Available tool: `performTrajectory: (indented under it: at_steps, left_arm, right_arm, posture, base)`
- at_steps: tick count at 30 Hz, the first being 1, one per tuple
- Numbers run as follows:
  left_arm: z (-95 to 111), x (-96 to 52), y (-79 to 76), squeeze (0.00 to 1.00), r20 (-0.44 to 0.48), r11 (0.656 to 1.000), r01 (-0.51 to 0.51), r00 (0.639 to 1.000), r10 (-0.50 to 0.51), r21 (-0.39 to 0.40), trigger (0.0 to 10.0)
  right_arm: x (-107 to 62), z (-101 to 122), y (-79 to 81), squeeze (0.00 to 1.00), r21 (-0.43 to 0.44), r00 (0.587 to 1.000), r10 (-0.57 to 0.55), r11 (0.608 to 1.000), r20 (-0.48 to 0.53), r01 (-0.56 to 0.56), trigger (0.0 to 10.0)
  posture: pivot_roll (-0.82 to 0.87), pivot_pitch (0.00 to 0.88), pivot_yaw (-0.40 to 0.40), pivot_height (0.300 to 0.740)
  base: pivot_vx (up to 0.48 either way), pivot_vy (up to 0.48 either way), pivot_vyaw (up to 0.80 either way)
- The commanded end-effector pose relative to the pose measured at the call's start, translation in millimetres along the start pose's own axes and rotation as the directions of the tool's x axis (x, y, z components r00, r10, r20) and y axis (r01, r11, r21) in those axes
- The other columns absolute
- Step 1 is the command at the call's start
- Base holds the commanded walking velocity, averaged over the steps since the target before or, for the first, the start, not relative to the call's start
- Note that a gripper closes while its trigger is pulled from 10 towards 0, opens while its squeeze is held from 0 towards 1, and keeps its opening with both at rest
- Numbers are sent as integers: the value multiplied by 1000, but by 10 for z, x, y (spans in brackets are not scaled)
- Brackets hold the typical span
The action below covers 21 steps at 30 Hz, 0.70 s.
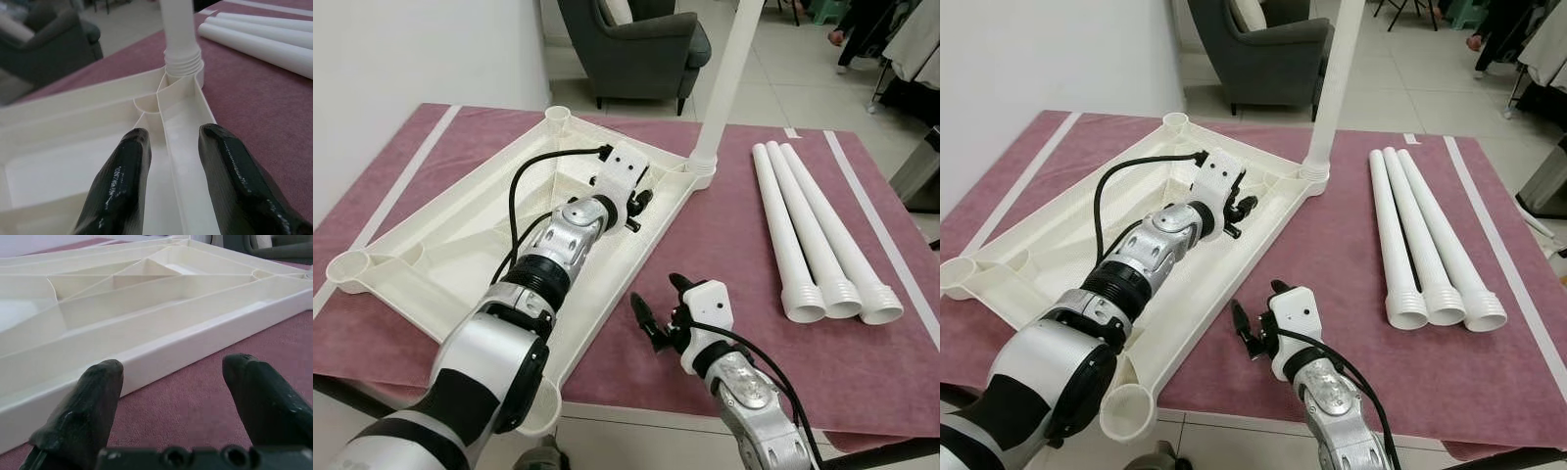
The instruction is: Building children table
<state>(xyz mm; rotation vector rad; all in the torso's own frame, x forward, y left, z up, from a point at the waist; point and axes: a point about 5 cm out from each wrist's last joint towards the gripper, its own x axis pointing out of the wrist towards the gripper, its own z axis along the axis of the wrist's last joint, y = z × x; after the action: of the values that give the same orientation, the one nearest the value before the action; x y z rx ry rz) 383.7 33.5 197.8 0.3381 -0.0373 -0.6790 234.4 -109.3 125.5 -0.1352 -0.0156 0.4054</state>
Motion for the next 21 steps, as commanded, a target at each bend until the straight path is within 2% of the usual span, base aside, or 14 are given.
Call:
performTrajectory:
  at_steps: [1, 2, 3, 4, 8, 9, 11, 12, 13, 14, 18, 19, 20, 21]
  left_arm:
    - [-132, -146, 61, 0, -34, 992, 79, 997, -76, 98, 10000]
    - [-209, -352, 134, 0, -61, 969, 180, 983, -172, 169, 10000]
    - [-209, -352, 134, 0, -61, 969, 180, 983, -172, 169, 10000]
    - [-256, -550, 180, 0, -88, 938, 271, 962, -258, 217, 10000]
    - [-291, -747, 232, 0, -122, 898, 344, 939, -322, 276, 10000]
    - [-315, -858, 262, 0, -152, 870, 383, 924, -352, 311, 10000]
    - [-377, -1096, 312, 102, -229, 800, 472, 881, -414, 370, 10000]
    - [-405, -1198, 333, 1000, -265, 768, 509, 860, -435, 389, 10000]
    - [-417, -1284, 342, 1000, -291, 738, 540, 841, -455, 405, 10000]
    - [-417, -1284, 342, 1000, -291, 738, 540, 841, -455, 405, 10000]
    - [-406, -1577, 308, 1000, -389, 631, 667, 745, -543, 397, 10000]
    - [-400, -1628, 294, 420, -407, 603, 692, 722, -560, 397, 10000]
    - [-398, -1661, 285, 420, -419, 583, 709, 705, -572, 397, 10000]
    - [-399, -1707, 275, 0, -443, 553, 733, 680, -584, 396, 10000]
  right_arm:
    - [-9, -28, -30, 0, -9, 1000, -8, 1000, -18, 8, 10000]
    - [-20, -34, -69, 0, -15, 1000, -23, 1000, -20, 23, 10000]
    - [-20, -34, -69, 0, -15, 1000, -23, 1000, -20, 23, 10000]
    - [-27, -39, -96, 0, -17, 999, -33, 999, -22, 33, 10000]
    - [-29, -38, -119, 0, -20, 999, -37, 999, -23, 36, 10000]
    - [-27, -37, -134, 0, -22, 999, -38, 999, -23, 38, 10000]
    - [-14, -32, -166, 0, -26, 999, -42, 999, -21, 42, 10000]
    - [-6, -29, -180, 0, -29, 999, -43, 999, -20, 43, 10000]
    - [1, -26, -193, 0, -31, 999, -44, 999, -19, 44, 10000]
    - [1, -26, -193, 0, -31, 999, -44, 999, -19, 44, 10000]
    - [21, -15, -223, 0, -37, 999, -45, 998, -16, 44, 10000]
    - [24, -14, -226, 0, -38, 999, -44, 998, -15, 44, 10000]
    - [25, -14, -228, 0, -38, 999, -44, 998, -15, 43, 10000]
    - [28, -14, -229, 0, -38, 999, -44, 998, -15, 43, 10000]
  posture:
    - [90, 19, 55, 740]
    - [92, 20, 53, 740]
    - [92, 20, 53, 740]
    - [94, 21, 52, 740]
    - [107, 22, 44, 740]
    - [110, 22, 43, 740]
    - [115, 24, 40, 740]
    - [119, 23, 37, 740]
    - [122, 25, 35, 740]
    - [122, 25, 35, 740]
    - [128, 25, 32, 740]
    - [129, 25, 33, 740]
    - [129, 25, 33, 740]
    - [128, 25, 35, 740]
  base:
    - [0, 0, 0]
    - [0, 0, 0]
    - [0, 0, 0]
    - [0, 0, 0]
    - [0, 0, 0]
    - [0, 0, 0]
    - [0, 0, 0]
    - [0, 0, 0]
    - [0, 0, 0]
    - [0, 0, 0]
    - [0, 0, 0]
    - [0, 0, 0]
    - [0, 0, 0]
    - [0, 0, 0]
